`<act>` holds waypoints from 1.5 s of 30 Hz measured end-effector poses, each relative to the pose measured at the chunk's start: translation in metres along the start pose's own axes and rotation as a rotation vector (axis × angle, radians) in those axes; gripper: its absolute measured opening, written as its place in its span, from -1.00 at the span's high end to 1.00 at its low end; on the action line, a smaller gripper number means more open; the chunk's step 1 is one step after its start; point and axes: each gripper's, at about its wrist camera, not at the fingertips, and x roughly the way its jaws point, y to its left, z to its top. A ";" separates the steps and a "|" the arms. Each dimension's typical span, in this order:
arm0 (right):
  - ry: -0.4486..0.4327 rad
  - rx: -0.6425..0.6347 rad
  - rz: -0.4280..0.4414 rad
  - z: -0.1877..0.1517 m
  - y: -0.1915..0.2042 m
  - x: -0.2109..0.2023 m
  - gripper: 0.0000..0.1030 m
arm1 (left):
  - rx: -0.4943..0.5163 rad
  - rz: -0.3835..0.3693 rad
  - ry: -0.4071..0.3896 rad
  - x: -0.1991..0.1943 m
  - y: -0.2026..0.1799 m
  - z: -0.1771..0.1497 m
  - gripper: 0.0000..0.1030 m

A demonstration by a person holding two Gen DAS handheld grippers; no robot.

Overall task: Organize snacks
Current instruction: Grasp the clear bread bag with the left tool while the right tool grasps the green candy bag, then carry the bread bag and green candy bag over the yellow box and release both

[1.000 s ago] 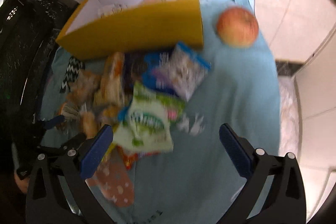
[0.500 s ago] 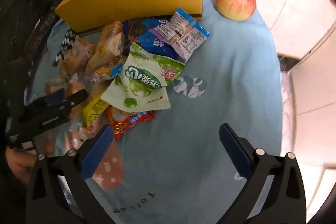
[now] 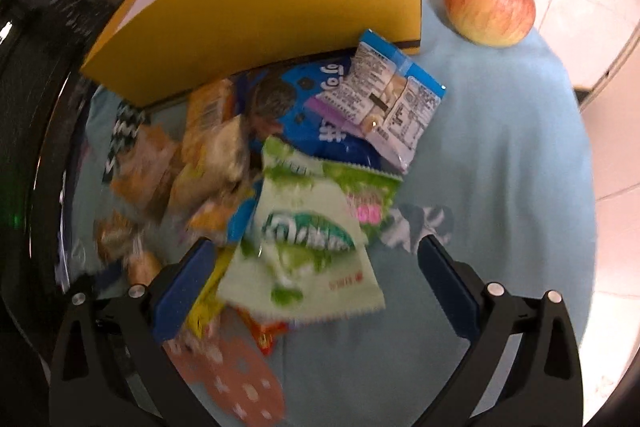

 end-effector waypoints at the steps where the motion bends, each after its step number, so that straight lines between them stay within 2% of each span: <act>1: 0.019 0.004 -0.011 0.002 -0.001 0.009 -0.97 | -0.007 0.003 0.028 0.006 0.002 -0.002 -0.82; 2: 0.040 0.014 -0.018 0.002 -0.004 0.018 -0.97 | -0.011 0.000 0.061 0.015 0.004 -0.001 -0.87; 3: 0.029 0.022 -0.010 0.001 -0.006 0.020 -0.97 | 0.022 0.015 0.035 0.014 0.002 -0.004 -0.88; 5: 0.034 -0.038 -0.036 0.000 0.002 0.023 -0.97 | 0.051 0.027 0.034 0.017 -0.002 -0.008 -0.94; 6: 0.033 -0.080 -0.034 0.000 0.007 0.022 -0.84 | 0.046 0.024 0.029 0.017 -0.001 -0.008 -0.94; 7: 0.024 -0.127 -0.025 -0.001 0.013 0.019 -0.59 | 0.039 0.019 0.026 0.017 -0.001 -0.010 -0.95; 8: 0.016 -0.158 -0.016 -0.002 0.017 0.016 -0.46 | 0.032 0.013 0.023 0.017 -0.001 -0.010 -0.94; 9: 0.009 -0.190 -0.030 -0.005 0.020 0.012 -0.44 | 0.026 0.002 0.014 0.016 0.002 -0.010 -0.90; 10: 0.010 -0.193 -0.021 -0.006 0.020 0.010 -0.41 | 0.029 0.002 0.002 0.014 0.003 -0.010 -0.64; 11: 0.020 -0.175 0.008 -0.009 0.015 0.008 -0.39 | 0.037 0.002 -0.012 0.011 0.004 -0.010 -0.29; 12: 0.020 -0.161 0.019 -0.010 0.012 0.006 -0.37 | 0.041 -0.004 -0.017 0.009 0.005 -0.009 -0.15; 16: -0.027 -0.152 0.047 -0.022 0.001 -0.016 -0.37 | 0.021 -0.038 -0.008 0.004 0.012 -0.009 -0.03; 23: -0.089 -0.107 0.079 -0.044 -0.022 -0.047 -0.37 | -0.007 -0.083 -0.022 -0.008 0.024 -0.015 0.02; 32: -0.137 -0.107 0.121 -0.055 -0.020 -0.075 -0.37 | 0.017 -0.160 -0.153 -0.065 0.010 -0.001 0.03; 39: -0.196 -0.144 0.138 -0.054 -0.010 -0.101 -0.37 | 0.029 -0.178 -0.197 -0.089 0.006 0.007 0.02; 45: -0.259 -0.165 0.163 -0.040 -0.001 -0.131 -0.37 | 0.044 -0.190 -0.281 -0.117 0.001 0.034 0.02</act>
